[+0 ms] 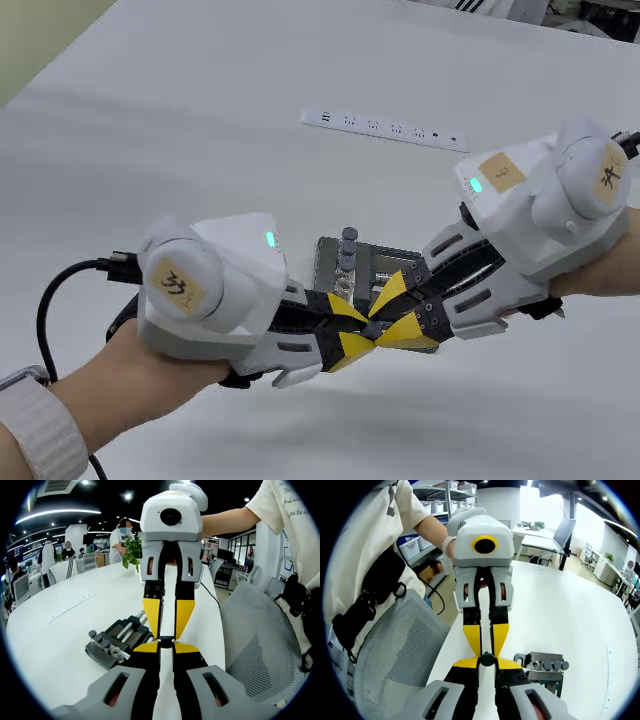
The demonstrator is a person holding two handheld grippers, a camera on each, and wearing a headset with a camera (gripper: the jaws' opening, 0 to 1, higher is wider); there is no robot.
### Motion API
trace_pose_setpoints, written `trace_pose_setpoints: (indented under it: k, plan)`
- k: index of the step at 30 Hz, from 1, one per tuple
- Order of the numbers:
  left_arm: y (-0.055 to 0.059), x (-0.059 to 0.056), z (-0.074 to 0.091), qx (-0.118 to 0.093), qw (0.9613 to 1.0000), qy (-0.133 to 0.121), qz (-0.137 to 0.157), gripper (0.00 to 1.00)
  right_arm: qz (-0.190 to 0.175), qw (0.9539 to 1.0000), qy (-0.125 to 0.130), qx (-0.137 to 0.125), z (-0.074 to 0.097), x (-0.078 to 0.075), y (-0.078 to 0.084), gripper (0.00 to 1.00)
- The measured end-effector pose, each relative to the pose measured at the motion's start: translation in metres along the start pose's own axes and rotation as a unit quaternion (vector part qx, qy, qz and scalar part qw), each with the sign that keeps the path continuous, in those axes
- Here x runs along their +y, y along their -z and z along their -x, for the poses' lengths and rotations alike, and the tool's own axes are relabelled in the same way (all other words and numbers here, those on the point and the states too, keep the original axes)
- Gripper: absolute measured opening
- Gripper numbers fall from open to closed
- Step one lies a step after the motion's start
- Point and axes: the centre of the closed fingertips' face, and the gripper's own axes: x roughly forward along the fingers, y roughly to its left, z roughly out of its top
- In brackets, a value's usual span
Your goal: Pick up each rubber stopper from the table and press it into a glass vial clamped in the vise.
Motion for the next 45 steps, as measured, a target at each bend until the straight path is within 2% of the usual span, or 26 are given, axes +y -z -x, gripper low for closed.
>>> trace_pose_setpoints:
  k: [13,24,28,45]
  plan:
    - [-0.0011,0.0019,0.0005,-0.008,1.0000,-0.004,0.003,0.05,0.008,1.0000,-0.002,0.001,0.0009,-0.0019,-0.0010,0.06]
    - [-0.0028,0.0009,0.0010,-0.016,0.9996,-0.001,0.021,0.05,0.026,0.9996,-0.006,0.003,0.0015,-0.0004,-0.0007,0.08]
    - [-0.0035,0.0019,0.0015,-0.020,0.9995,-0.004,0.025,0.05,0.030,0.9995,-0.001,0.003,0.0019,-0.0027,-0.0013,0.07]
    - [-0.0005,-0.0003,0.0006,-0.018,0.9995,-0.001,0.026,0.06,0.033,0.9994,-0.008,0.007,0.0002,-0.0002,0.0003,0.06]
